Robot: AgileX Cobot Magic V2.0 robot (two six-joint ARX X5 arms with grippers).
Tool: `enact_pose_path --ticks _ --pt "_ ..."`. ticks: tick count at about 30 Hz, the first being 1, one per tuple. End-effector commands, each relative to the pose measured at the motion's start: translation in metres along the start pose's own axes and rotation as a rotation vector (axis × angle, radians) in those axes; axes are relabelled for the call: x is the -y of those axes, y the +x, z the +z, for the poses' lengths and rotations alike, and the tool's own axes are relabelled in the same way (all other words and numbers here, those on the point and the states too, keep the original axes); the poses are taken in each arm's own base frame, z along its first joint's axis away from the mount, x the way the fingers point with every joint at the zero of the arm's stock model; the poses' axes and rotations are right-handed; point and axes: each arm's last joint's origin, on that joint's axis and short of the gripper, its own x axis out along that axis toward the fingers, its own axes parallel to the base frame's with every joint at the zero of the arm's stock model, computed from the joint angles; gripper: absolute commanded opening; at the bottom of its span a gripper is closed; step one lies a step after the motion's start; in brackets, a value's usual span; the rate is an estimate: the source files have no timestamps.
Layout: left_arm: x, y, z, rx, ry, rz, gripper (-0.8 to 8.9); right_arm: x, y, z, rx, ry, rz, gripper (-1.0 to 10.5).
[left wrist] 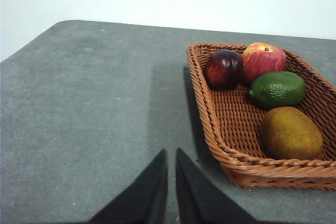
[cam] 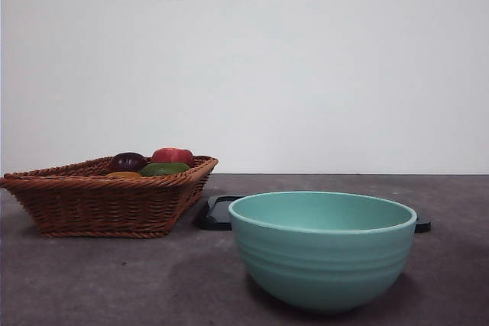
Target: Pick up the wifruite, put it on the bowl, pick up the plate, put it on desk
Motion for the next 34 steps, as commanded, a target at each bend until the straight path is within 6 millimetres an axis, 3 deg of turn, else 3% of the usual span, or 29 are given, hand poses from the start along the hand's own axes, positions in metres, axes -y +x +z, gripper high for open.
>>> enact_pose_path --ticks 1,22,28,34 --pt "-0.001 0.002 -0.007 -0.024 0.0 0.005 0.24 0.0 0.0 -0.001 0.007 -0.003 -0.001 0.2" --pt "0.0 0.001 -0.005 -0.019 -0.039 0.003 0.15 -0.001 0.0 0.001 0.007 0.131 0.038 0.1" --pt "0.003 -0.005 0.013 0.034 -0.144 -0.027 0.15 -0.002 -0.004 0.012 0.037 0.239 0.062 0.1" --pt "0.006 -0.017 0.042 0.121 -0.202 -0.053 0.15 -0.003 -0.014 0.037 0.109 0.335 0.077 0.1"
